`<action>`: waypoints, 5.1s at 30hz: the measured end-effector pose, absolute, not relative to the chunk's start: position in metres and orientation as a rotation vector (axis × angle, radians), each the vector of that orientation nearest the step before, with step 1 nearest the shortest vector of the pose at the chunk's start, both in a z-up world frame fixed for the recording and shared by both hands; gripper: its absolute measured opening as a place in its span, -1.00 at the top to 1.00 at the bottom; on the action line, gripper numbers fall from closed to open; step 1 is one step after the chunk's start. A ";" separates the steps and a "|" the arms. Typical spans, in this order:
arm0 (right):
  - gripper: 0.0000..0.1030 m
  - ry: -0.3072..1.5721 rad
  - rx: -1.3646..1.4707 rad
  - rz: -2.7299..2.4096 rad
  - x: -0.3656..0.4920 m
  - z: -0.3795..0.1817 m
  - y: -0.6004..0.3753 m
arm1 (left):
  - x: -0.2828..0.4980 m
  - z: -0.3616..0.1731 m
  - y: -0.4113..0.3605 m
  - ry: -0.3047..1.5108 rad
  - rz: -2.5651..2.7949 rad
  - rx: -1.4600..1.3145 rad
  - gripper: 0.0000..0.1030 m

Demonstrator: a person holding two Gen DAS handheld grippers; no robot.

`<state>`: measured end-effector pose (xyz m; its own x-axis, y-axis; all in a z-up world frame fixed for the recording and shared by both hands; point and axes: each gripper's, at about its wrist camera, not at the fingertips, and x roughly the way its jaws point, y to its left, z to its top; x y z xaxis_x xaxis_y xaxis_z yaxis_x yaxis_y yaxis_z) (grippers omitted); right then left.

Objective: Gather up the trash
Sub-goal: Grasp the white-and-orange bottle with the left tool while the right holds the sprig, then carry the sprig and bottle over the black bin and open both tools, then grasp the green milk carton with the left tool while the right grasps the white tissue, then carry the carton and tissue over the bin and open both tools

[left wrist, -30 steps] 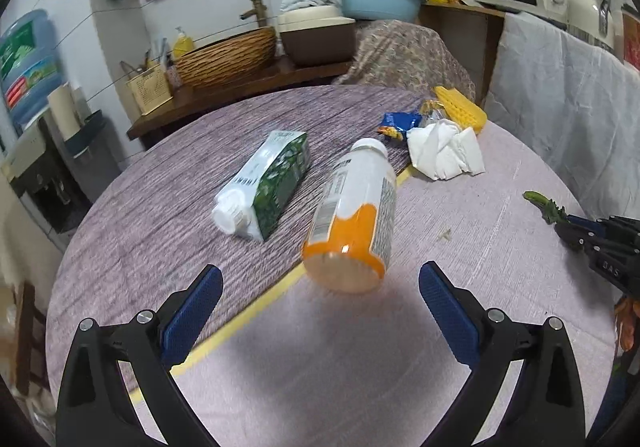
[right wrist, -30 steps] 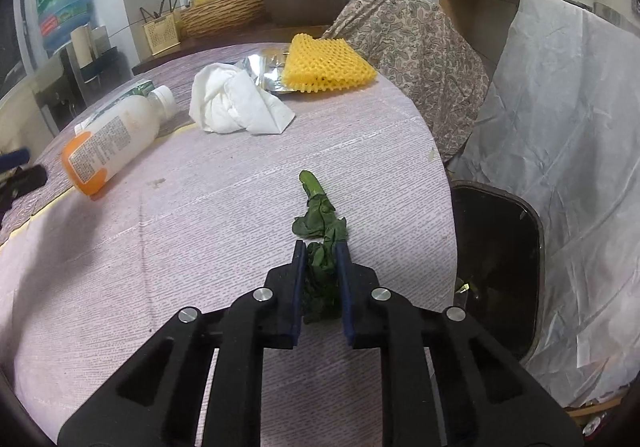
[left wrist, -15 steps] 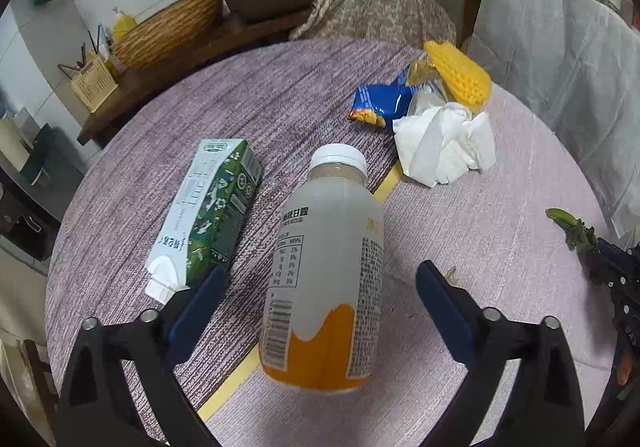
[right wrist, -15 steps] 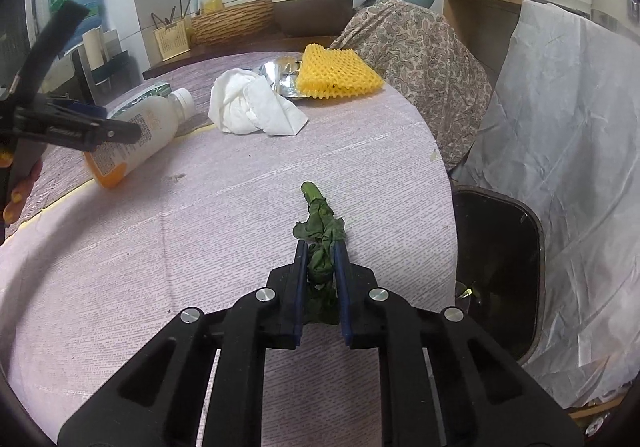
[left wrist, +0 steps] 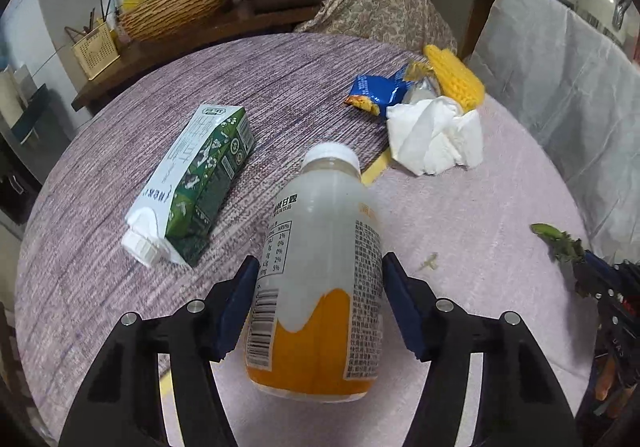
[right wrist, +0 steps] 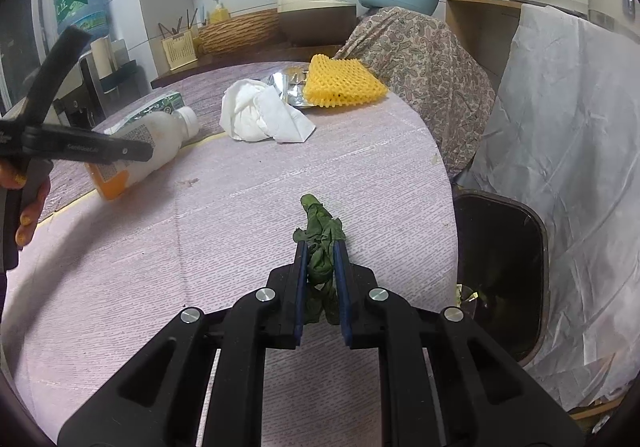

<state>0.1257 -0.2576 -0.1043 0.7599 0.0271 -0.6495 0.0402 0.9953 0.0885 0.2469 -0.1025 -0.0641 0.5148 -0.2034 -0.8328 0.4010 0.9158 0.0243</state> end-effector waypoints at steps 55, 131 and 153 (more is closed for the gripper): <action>0.08 0.714 0.397 -0.418 0.087 -0.206 -0.452 | 0.172 -0.075 -0.380 0.876 -0.814 0.161 -0.18; -0.20 0.776 -0.124 0.158 0.266 -0.076 -0.230 | 0.338 -0.073 -0.053 0.965 -0.194 0.344 -0.03; 0.93 0.743 -0.042 0.242 0.215 -0.069 -0.216 | 0.239 -0.042 -0.057 0.800 -0.310 0.176 -0.03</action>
<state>0.2154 -0.2157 -0.0694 0.7103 0.2029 -0.6741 -0.2325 0.9714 0.0474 0.2385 -0.0571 -0.0424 0.6551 -0.2062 -0.7269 0.3380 0.9404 0.0378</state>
